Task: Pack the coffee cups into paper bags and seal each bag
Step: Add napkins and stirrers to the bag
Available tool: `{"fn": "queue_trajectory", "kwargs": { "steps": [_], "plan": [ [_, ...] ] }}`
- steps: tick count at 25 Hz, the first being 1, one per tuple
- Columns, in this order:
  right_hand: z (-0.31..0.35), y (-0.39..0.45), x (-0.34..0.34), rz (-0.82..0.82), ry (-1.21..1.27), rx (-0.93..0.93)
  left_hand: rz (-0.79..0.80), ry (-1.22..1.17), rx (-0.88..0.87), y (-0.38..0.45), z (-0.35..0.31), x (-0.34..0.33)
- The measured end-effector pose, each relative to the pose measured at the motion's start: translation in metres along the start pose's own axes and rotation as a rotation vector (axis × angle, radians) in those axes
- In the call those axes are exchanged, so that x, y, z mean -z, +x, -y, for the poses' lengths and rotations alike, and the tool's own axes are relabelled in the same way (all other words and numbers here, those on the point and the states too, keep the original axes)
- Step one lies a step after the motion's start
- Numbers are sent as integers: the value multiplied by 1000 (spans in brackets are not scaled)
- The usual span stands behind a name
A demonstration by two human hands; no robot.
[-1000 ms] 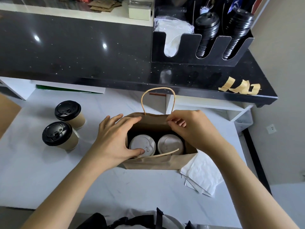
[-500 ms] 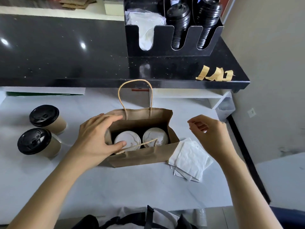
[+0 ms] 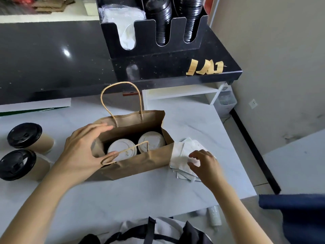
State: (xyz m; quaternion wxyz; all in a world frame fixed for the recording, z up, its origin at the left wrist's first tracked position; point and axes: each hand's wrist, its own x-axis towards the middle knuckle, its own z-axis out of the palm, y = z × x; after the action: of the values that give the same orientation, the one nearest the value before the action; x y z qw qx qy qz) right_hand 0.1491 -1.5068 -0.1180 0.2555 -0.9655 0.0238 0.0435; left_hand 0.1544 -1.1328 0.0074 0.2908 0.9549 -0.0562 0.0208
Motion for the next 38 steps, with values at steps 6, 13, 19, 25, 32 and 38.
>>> {"fn": "queue_trajectory", "kwargs": {
  "steps": [6,13,19,25,32,38],
  "plan": [
    [-3,-12,-24,4,-126,133,2,-3,-8,0,0,0],
    [-9,-6,-18,-143,4,170,-3,7,-17,-2,-3,1],
    [-6,1,-2,-148,197,-39,-8,19,-17,-3,0,0],
    [-10,-4,0,177,98,-27,-12,36,-26,-2,2,-1],
    [-14,1,9,167,137,-41,-21,25,-35,-1,2,0],
    [1,10,27,-81,388,-176,-24,36,-15,-3,1,0]
  ]
}}
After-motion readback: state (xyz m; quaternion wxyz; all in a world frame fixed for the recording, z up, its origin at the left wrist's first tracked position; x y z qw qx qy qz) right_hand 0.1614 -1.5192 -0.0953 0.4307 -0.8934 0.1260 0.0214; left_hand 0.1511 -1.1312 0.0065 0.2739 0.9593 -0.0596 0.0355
